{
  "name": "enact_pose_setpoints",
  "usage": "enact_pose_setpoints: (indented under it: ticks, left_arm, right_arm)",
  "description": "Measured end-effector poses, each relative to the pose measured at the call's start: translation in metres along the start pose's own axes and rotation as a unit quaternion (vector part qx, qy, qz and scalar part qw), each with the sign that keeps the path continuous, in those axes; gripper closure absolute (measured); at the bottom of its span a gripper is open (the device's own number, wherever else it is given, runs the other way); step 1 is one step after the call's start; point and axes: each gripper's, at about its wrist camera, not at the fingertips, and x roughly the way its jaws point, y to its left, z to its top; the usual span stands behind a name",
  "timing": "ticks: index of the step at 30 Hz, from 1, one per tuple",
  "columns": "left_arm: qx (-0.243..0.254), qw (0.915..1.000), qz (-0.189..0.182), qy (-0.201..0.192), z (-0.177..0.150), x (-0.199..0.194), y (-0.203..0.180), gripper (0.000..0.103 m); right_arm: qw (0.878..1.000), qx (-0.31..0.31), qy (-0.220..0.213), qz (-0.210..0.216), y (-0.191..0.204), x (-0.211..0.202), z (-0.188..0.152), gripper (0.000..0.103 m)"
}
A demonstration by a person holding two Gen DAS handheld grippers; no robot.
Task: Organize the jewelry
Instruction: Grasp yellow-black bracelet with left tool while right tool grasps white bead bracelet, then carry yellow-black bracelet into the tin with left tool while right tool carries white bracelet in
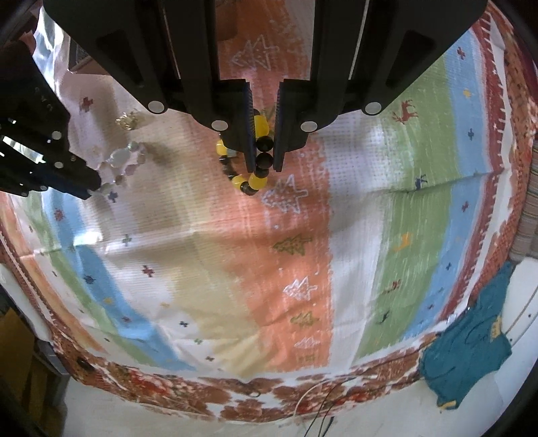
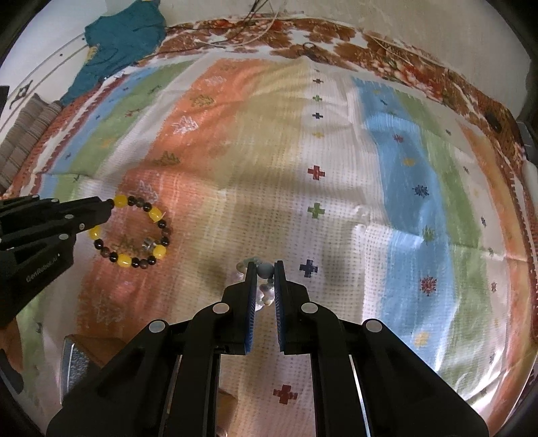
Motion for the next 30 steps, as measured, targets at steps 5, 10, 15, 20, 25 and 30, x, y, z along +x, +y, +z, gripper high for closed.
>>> enact_pose_setpoints:
  ticks: [5, 10, 15, 20, 25, 30]
  left_arm:
    - [0.008, 0.9999, -0.003, -0.013, 0.001, -0.013, -0.007, 0.094]
    - [0.011, 0.9997, 0.001, -0.022, 0.000, -0.022, -0.009, 0.094]
    - [0.016, 0.9995, 0.006, -0.028, -0.002, -0.030, -0.009, 0.094]
    - [0.013, 0.9992, 0.008, -0.037, -0.005, -0.042, -0.006, 0.094]
    - [0.010, 0.9989, 0.005, -0.046, -0.008, -0.055, -0.005, 0.094]
    - [0.007, 0.9983, -0.004, -0.057, -0.011, -0.071, -0.007, 0.094]
  right_arm:
    - [1.000, 0.004, -0.004, -0.002, -0.003, -0.006, -0.003, 0.092]
    - [1.000, 0.007, -0.008, -0.002, -0.005, -0.012, -0.006, 0.092]
    - [1.000, 0.011, -0.013, -0.002, -0.006, -0.019, -0.010, 0.092]
    - [1.000, 0.011, -0.020, -0.002, -0.005, -0.028, -0.014, 0.092]
    - [1.000, 0.010, -0.024, -0.004, -0.004, -0.035, -0.018, 0.092]
    - [0.999, 0.009, -0.032, 0.001, -0.001, -0.047, -0.020, 0.092]
